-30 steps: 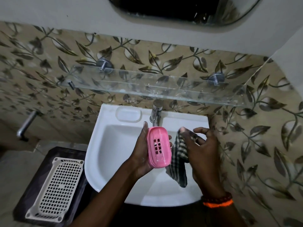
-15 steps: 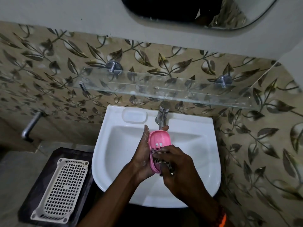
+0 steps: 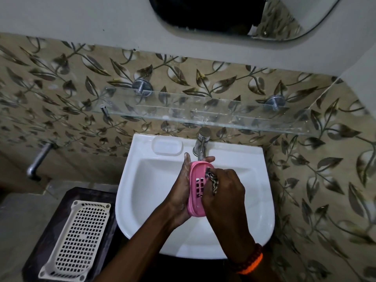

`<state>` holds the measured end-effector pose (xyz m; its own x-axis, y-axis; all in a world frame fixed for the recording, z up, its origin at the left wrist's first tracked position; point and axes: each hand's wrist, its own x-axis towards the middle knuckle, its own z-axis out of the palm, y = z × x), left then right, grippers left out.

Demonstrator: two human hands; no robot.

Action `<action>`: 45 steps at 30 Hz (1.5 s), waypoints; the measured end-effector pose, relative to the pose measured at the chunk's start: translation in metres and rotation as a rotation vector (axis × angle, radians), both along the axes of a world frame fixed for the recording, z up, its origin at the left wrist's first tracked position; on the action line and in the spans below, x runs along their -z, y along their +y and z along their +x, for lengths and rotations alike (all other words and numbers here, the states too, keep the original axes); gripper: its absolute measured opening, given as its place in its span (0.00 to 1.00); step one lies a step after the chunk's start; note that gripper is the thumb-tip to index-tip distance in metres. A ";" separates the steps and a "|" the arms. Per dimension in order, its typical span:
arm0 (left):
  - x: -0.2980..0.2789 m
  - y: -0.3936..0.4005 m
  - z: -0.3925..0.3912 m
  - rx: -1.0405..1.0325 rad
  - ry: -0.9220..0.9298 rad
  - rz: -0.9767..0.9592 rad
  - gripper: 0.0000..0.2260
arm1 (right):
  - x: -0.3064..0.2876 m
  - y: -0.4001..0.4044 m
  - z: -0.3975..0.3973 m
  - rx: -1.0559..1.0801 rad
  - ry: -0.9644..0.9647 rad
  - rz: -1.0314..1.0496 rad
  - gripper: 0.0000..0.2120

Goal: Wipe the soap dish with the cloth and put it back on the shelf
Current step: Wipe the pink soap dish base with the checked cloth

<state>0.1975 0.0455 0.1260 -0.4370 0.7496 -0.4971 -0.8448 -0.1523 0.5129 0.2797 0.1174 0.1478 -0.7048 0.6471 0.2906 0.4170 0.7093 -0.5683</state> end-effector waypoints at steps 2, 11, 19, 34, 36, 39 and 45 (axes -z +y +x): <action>0.000 -0.001 0.002 -0.001 0.022 -0.003 0.33 | -0.004 -0.007 -0.004 -0.024 0.087 -0.054 0.08; -0.002 -0.012 -0.003 0.037 -0.022 0.044 0.35 | -0.004 -0.006 0.015 -0.432 0.048 -0.027 0.13; -0.007 -0.010 0.001 0.050 0.081 -0.019 0.33 | -0.005 -0.011 0.009 -0.108 -0.113 0.051 0.09; -0.019 -0.011 0.001 0.021 -0.124 0.023 0.33 | -0.010 -0.005 0.000 -0.320 0.231 0.088 0.12; -0.022 -0.010 0.003 0.059 -0.160 0.036 0.34 | -0.008 0.001 -0.002 -0.241 0.157 0.130 0.07; -0.029 -0.008 0.003 0.092 -0.080 0.007 0.36 | -0.011 0.002 0.001 -0.116 0.062 0.090 0.07; -0.020 -0.008 0.011 -0.037 0.003 -0.077 0.34 | -0.016 0.000 0.003 -0.051 -0.034 0.020 0.11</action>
<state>0.2086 0.0373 0.1461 -0.4651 0.6928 -0.5511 -0.8379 -0.1435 0.5267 0.2827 0.1169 0.1639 -0.7467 0.6040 0.2787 0.3984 0.7416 -0.5398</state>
